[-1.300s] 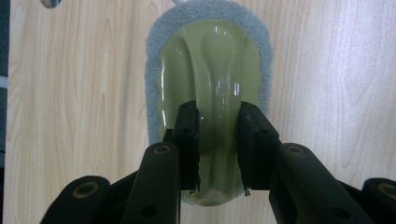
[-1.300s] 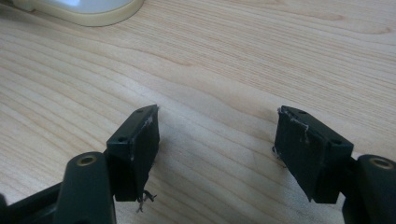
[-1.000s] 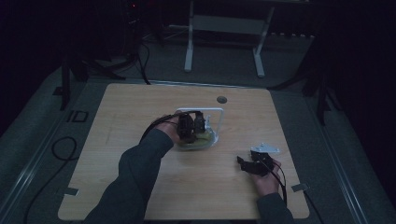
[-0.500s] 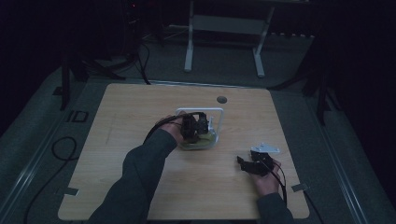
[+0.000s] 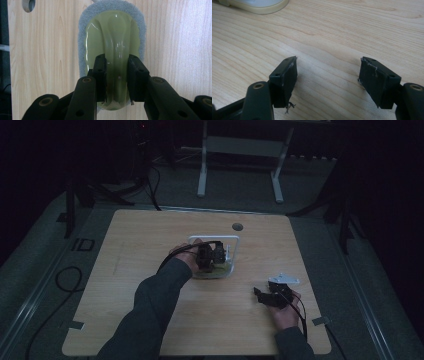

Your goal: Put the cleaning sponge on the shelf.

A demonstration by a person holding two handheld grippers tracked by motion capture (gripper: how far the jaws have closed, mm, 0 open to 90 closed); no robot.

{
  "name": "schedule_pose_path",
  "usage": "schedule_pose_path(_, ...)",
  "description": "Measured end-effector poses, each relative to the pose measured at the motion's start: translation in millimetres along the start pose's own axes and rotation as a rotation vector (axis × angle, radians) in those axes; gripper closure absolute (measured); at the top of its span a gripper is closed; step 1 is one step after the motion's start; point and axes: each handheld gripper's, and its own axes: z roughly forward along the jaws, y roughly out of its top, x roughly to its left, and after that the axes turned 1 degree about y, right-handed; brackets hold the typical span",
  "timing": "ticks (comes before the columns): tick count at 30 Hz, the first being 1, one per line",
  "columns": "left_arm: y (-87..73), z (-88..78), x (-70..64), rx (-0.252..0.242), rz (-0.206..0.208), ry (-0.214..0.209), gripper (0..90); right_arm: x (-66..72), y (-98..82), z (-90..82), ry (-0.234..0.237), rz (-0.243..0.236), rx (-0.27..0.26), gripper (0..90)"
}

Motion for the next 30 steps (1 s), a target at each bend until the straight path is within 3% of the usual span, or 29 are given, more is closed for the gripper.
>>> schedule_pose_path(10,1.8,9.2,0.6,0.039,0.009,0.013,71.5,0.0,0.0,0.0,0.000,0.000,0.000,30.3)
schedule_pose_path(30,8.1,22.2,0.4,0.070,0.015,0.035,71.4,0.0,0.0,0.0,0.000,0.000,0.000,30.3)
